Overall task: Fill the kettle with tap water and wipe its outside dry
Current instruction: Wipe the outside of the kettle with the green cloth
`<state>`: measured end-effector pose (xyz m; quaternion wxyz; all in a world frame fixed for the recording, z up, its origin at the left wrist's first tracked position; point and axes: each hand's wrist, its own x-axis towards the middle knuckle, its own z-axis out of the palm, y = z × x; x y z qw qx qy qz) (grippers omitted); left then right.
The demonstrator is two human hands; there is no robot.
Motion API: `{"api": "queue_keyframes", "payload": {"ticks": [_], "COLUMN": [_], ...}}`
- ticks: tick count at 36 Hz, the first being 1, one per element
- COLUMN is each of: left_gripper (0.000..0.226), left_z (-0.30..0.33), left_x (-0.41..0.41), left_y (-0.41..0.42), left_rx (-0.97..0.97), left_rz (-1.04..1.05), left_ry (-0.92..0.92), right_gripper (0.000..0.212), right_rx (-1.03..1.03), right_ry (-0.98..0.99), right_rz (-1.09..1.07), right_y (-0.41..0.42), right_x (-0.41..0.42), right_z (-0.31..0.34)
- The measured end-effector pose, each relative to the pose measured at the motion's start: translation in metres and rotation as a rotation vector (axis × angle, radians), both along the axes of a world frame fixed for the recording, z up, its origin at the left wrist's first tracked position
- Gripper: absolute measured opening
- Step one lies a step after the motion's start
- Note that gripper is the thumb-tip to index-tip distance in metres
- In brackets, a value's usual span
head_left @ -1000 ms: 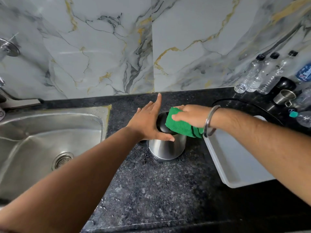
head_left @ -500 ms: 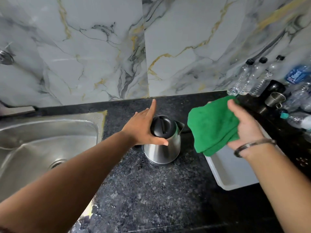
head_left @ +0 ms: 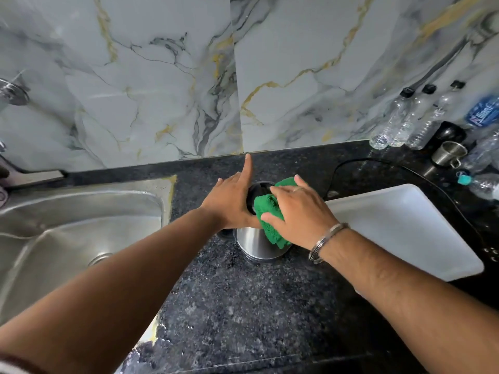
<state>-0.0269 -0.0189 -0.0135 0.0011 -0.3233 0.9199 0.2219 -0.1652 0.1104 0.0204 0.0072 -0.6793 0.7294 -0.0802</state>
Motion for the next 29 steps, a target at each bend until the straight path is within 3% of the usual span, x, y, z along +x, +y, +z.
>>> {"api": "queue_keyframes", "payload": {"ticks": [3,9,13,16,18,21,25,29], "left_gripper": [0.162,0.164,0.160,0.156,0.155,0.154,0.159,0.159], "left_z": [0.003,0.002,0.001,0.002,0.003,0.005,0.005,0.003], "left_x": [0.000,0.000,0.000,0.000,0.000,0.000,-0.003,-0.002], "left_y": [0.001,0.003,0.004,0.005,0.006,0.008,0.008,0.006], "left_rx": [-0.017,-0.023,-0.027,-0.026,-0.024,-0.015,0.007,0.007], "left_rz": [0.013,0.029,0.017,0.005,0.001,0.004,0.015,0.019], "left_ry": [-0.020,-0.006,0.007,-0.003,-0.005,-0.015,-0.015,-0.008], "right_gripper": [0.037,0.030,0.020,0.034,0.030,0.017,0.037,0.030], "right_rx": [0.119,0.355,0.065,-0.221,-0.325,-0.386,-0.411,-0.542], "right_ry": [-0.142,-0.873,-1.519,-1.756,-1.755,-1.492,-1.267,-1.140], "right_rz": [-0.042,-0.153,-0.415,-0.590,-0.679,-0.694,-0.502,-0.748], "right_y": [-0.009,0.002,0.051,0.079,0.084,0.081,0.057,0.043], "right_x": [-0.005,-0.059,-0.085,-0.086,-0.072,-0.033,0.009,0.019], "right_z": [0.020,0.038,0.028,0.009,-0.008,-0.028,-0.042,-0.052]}}
